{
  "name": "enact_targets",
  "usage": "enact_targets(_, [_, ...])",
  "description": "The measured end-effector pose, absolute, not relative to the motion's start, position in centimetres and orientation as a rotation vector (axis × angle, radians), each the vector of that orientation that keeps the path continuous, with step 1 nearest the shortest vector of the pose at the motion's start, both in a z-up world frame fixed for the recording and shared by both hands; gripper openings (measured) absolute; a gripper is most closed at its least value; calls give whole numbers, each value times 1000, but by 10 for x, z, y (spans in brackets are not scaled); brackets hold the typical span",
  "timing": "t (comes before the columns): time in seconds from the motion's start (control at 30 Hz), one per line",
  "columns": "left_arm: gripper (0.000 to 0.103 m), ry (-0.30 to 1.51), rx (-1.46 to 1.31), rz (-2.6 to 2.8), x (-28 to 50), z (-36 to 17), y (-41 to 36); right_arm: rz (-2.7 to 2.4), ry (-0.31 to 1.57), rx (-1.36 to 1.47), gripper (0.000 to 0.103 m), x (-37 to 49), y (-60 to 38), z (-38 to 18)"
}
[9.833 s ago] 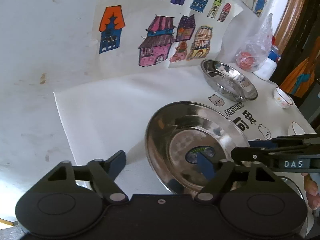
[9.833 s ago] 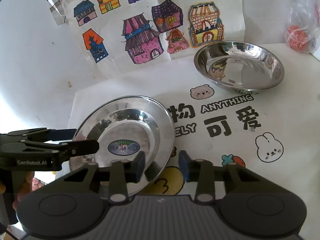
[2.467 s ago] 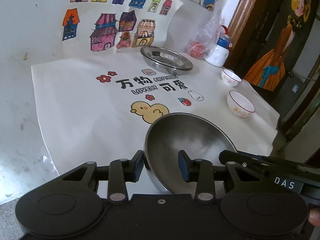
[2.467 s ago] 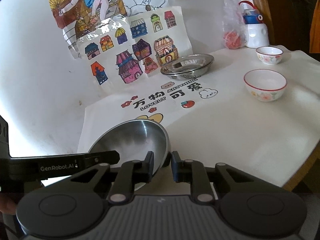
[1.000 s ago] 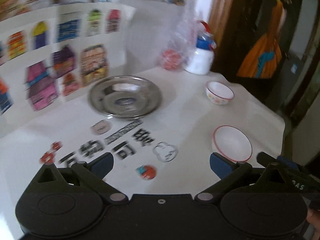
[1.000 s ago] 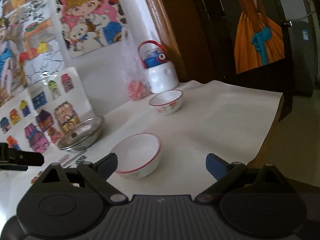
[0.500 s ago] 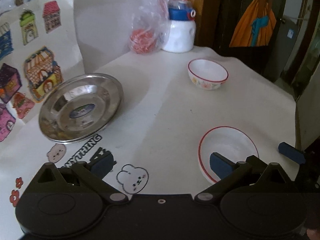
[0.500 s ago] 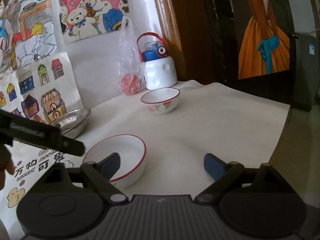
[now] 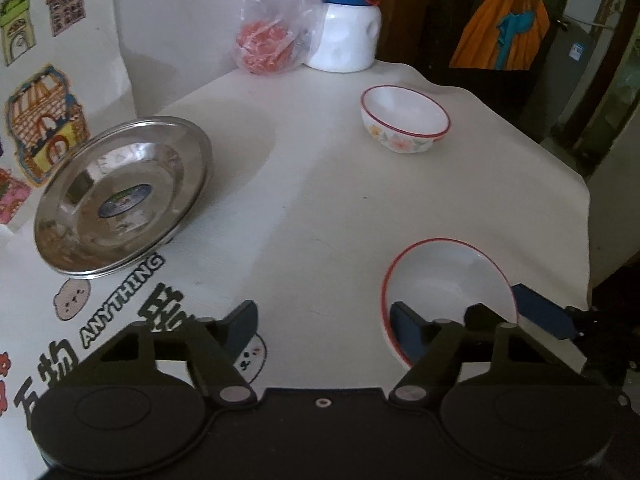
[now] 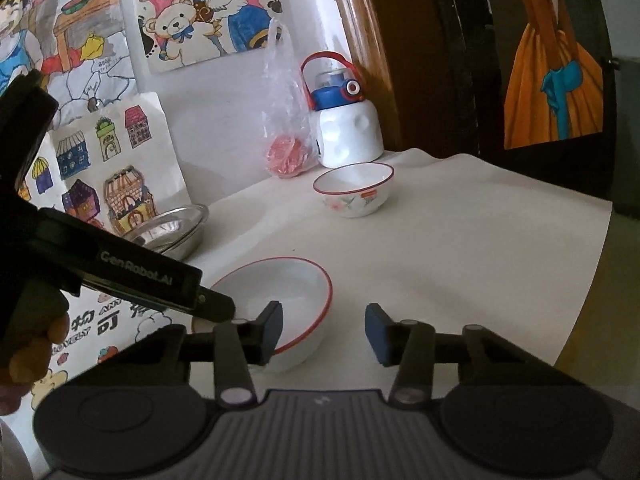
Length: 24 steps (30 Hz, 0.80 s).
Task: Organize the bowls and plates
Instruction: 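Close both grippers on the rim of the large red-rimmed white bowl, then lift the large white bowl with both grippers and carry it across the table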
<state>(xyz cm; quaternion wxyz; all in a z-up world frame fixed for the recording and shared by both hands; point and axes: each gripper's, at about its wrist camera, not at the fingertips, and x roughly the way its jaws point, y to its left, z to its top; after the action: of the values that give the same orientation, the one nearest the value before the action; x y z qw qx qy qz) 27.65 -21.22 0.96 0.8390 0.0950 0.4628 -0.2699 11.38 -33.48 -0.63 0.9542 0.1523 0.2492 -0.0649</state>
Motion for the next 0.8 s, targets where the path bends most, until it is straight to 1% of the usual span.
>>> enact_targets(0.03, [66,980,199,-580,277,10,-213,-132,506,318,49,114,-335,-7])
enact_targets(0.1, [56,987,191,-598,277,9,-215,-125,505,339,45,114,-336,-7])
enact_targets(0.13, [53,992,185,-606,276,10,-215,-120,506,349,44,114,-337,-7])
enact_targets(0.2, [45,997,181,-618,275,10,-217,-107,507,373,38,113,-338,-8])
enact_targets(0.23, [43,998,182,-624,275,10,-218,-104,508,382,37,113,-339,-8])
enact_targets(0.3, [36,1000,181,-637,273,10,-220,-101,509,390,34,113,-338,-7])
enact_targets(0.33, [34,1003,180,-643,273,10,-220,-98,510,395,33,113,-338,-7])
enact_targets(0.37, [31,1006,178,-648,273,10,-221,-93,510,406,30,113,-338,-8])
enact_targets(0.43, [24,1018,170,-659,272,10,-223,-96,510,423,29,113,-338,-8])
enact_targets(0.5, [13,1036,153,-674,272,10,-225,-102,509,449,26,114,-340,-8])
enact_targets(0.6, [14,1036,154,-668,267,12,-228,-133,514,484,21,113,-340,-8])
enact_targets(0.8, [14,1012,122,-653,258,23,-220,-161,514,488,15,107,-331,-4])
